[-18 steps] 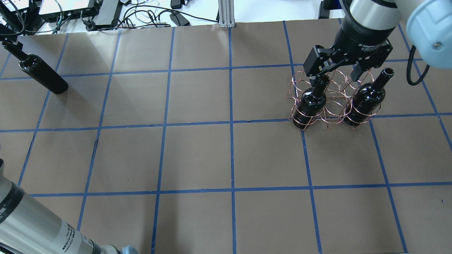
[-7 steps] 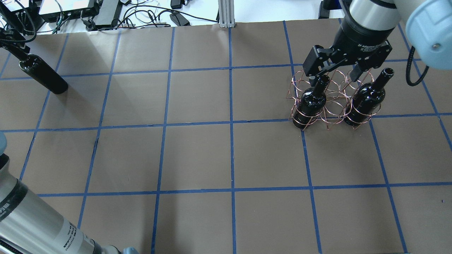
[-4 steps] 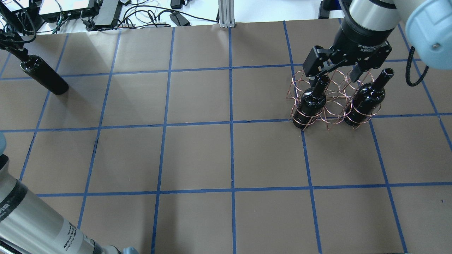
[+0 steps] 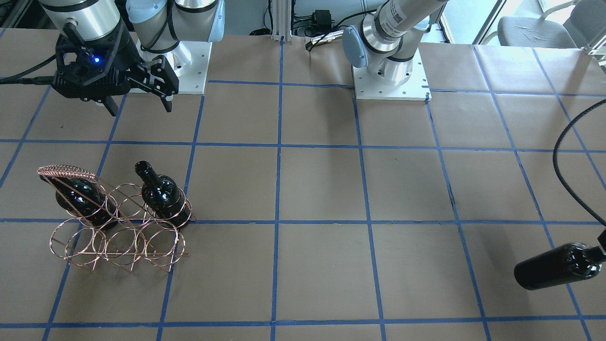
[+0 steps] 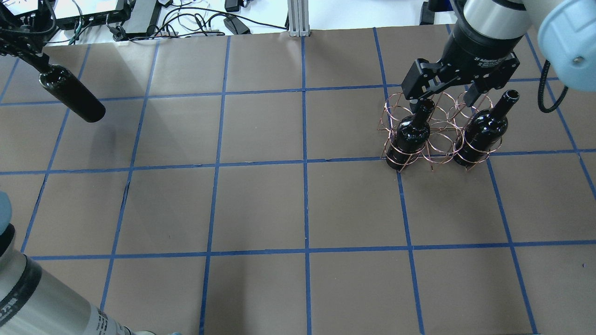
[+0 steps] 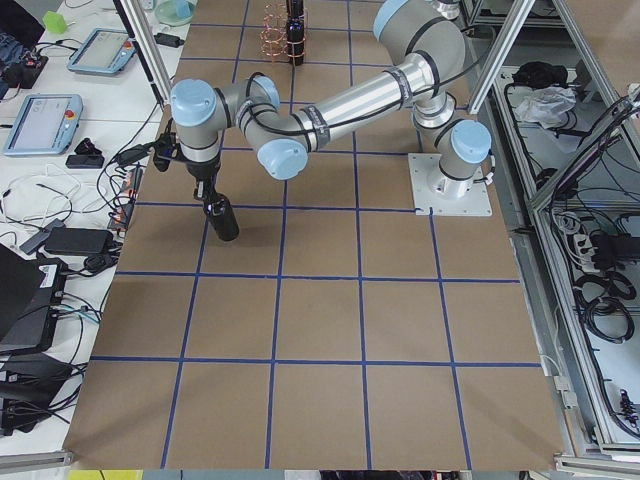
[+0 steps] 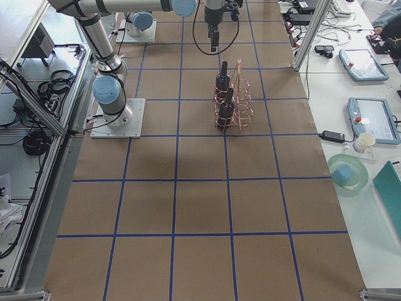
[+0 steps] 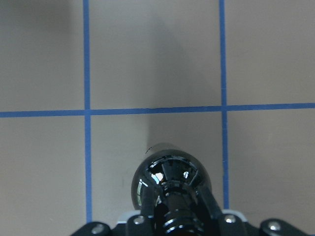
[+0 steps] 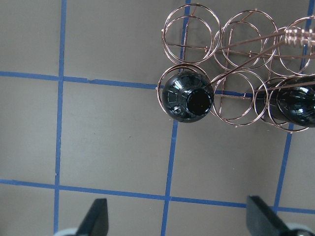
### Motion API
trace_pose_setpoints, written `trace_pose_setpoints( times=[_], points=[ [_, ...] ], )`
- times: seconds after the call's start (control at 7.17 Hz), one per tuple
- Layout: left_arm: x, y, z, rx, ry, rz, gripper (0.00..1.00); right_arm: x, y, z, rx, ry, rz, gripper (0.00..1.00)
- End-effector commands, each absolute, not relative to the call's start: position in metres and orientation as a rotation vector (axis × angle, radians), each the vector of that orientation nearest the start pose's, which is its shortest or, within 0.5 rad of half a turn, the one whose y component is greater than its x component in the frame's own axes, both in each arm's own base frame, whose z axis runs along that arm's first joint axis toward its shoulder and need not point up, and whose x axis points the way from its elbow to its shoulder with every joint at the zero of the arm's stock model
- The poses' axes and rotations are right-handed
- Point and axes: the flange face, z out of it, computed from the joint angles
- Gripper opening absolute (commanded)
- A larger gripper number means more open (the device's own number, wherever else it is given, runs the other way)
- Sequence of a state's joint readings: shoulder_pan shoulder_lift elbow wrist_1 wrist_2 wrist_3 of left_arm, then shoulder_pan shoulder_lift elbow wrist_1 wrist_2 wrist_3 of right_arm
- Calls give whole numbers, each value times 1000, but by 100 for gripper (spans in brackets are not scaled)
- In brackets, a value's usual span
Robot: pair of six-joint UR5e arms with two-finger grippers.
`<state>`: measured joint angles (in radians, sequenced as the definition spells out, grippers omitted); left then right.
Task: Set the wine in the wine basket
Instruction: 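Carry the black bottle with the left gripper toward the table center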
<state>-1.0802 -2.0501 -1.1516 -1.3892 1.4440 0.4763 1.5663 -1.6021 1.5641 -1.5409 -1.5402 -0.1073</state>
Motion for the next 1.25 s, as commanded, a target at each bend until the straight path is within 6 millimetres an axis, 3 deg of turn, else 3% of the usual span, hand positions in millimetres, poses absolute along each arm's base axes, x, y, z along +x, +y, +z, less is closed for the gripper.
trace_pose_setpoints(
  times=[0.0, 0.28, 0.56, 0.98, 1.12],
  points=[
    [116, -677, 437, -70, 3214, -234, 0, 134, -479, 503, -158, 3109, -10, 100],
    [36, -656, 432, -124, 3233, -192, 0, 134, -479, 503, -165, 3110, -12, 100],
    [-47, -623, 432, -206, 3247, -146, 0, 134, -479, 502, -165, 3113, -2, 100],
    [-145, -568, 435, -204, 3247, -172, 0, 134, -479, 502, -162, 3113, 5, 100],
    [-166, -550, 428, -234, 3246, -179, 0, 133, -478, 501, -155, 3114, 12, 100]
  ],
)
